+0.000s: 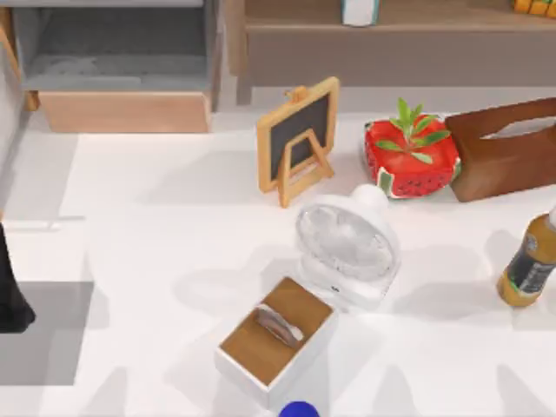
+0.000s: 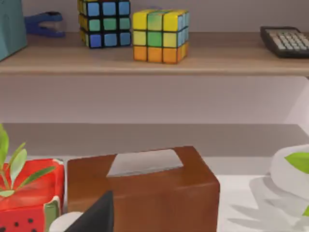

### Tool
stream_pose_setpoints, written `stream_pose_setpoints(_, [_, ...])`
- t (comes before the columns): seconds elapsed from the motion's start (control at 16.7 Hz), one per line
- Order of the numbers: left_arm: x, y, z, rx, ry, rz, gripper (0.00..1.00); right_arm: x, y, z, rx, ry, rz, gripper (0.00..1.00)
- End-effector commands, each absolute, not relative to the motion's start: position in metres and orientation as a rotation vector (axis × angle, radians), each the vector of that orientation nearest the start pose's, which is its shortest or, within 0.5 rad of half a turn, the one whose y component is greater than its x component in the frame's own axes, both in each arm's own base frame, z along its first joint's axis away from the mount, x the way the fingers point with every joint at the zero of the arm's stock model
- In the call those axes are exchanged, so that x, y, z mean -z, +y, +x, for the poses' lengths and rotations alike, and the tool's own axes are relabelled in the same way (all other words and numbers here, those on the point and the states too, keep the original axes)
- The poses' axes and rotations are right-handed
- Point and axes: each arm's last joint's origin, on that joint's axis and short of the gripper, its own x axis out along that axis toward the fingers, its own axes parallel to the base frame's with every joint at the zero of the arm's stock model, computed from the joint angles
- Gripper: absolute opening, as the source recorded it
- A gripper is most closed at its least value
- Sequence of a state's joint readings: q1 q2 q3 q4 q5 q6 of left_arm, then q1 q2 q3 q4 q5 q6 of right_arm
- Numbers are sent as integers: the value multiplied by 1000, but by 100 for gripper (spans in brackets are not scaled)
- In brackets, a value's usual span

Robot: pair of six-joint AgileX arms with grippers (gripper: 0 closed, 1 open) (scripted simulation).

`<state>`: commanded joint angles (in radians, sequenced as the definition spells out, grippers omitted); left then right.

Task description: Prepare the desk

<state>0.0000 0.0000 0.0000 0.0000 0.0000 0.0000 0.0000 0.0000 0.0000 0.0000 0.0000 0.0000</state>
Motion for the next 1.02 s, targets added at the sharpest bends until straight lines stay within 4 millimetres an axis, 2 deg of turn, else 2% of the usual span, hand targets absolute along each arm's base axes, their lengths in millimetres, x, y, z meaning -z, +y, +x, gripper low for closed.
stream_pose_setpoints(0.18, [-162, -1, 106, 0, 4, 2, 100, -160, -1, 106, 0, 0, 0, 100])
stream_pose_setpoints(0.3, [-171, -1, 106, 1, 28, 10, 100, -160, -1, 106, 0, 0, 0, 100])
stream_pose_setpoints(0.6, [-225, 3, 118, -12, 179, 49, 100, -160, -1, 106, 0, 0, 0, 100])
stream_pose_setpoints(0.84, [-281, 13, 155, -43, 373, 75, 100, -160, -1, 106, 0, 0, 0, 100])
stream_pose_setpoints(1.02, [-315, 27, 203, -71, 547, 83, 100, -160, -1, 106, 0, 0, 0, 100])
